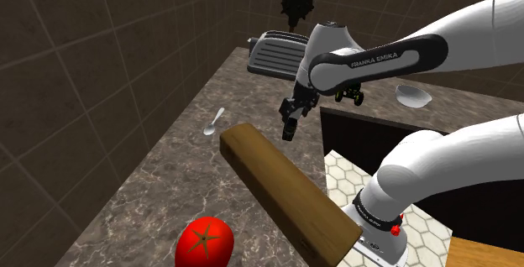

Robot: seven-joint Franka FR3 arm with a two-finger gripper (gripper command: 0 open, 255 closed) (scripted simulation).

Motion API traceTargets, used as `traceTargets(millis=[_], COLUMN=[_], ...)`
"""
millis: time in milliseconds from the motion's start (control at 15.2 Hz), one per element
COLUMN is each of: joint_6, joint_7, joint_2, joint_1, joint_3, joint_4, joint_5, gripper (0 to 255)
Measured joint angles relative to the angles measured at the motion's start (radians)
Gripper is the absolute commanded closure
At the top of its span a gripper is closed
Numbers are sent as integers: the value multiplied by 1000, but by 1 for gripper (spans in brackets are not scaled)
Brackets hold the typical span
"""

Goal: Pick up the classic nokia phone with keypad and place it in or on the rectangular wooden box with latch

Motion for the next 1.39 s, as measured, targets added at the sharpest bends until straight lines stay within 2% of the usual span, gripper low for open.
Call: traceTargets(millis=[462, 858, 924, 1386], joint_6=[132, 147, 147, 147], joint_7=[8, 7, 7, 7], joint_2=[86, 98, 98, 98], joint_1=[-5, -7, -7, -7], joint_3=[6, 6, 6, 6], joint_4=[-42, -45, -45, -45], joint_5=[-1, -2, -2, -2], gripper=[0, 0, 255, 255])
